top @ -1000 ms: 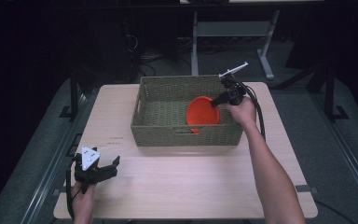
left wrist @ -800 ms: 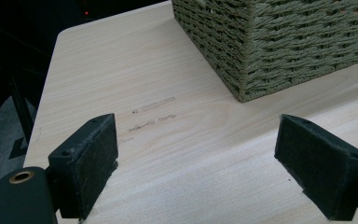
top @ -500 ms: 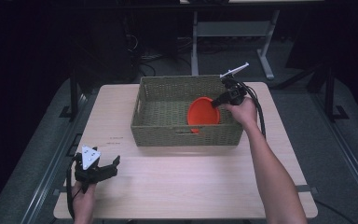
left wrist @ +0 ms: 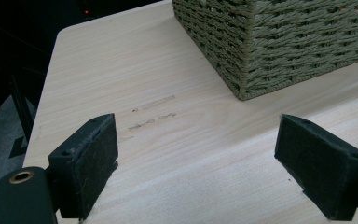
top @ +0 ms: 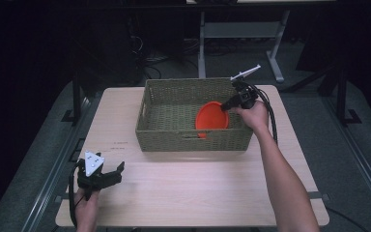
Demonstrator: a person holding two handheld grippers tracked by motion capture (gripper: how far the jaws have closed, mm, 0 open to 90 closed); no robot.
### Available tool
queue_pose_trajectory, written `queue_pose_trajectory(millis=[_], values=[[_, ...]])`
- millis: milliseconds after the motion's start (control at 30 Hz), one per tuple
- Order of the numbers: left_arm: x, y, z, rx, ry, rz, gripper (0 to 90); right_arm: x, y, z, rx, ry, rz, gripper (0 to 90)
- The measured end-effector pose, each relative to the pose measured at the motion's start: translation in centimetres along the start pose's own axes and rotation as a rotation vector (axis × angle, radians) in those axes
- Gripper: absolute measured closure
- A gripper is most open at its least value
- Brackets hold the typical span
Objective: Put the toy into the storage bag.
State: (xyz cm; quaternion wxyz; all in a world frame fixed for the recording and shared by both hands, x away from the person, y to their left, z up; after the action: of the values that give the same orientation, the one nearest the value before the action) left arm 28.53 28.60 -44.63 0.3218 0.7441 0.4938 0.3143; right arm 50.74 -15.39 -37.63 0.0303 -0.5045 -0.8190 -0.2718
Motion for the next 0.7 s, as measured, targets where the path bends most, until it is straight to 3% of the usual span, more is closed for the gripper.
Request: queue_pose_trajectory(millis=[333, 700], values=[[-0.1, 0.0, 0.1, 0.000, 0.001, 0.002, 12.8, -0.4, -0.3, -0.1, -0.006, -0.035, 0.011, 71.0], [-0.1, 0.0, 0.0, 0.000, 0.002, 0.003, 12.8, -0.8, -1.1, -0.7, -0.030, 0.008, 0.014, 67.9]])
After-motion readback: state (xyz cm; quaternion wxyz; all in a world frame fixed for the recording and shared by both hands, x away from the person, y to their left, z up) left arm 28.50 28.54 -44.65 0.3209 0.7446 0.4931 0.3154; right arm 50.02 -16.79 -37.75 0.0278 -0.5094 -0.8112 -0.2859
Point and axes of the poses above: each handheld gripper's, and its own axes: z roughly forward along the jaws, y roughly out of its top, x roughly to its left, the point moved 3 cm from there along z, roughly forward along the jaws, and after that the axes turned 7 degrees about x, right-handed, at the moved point
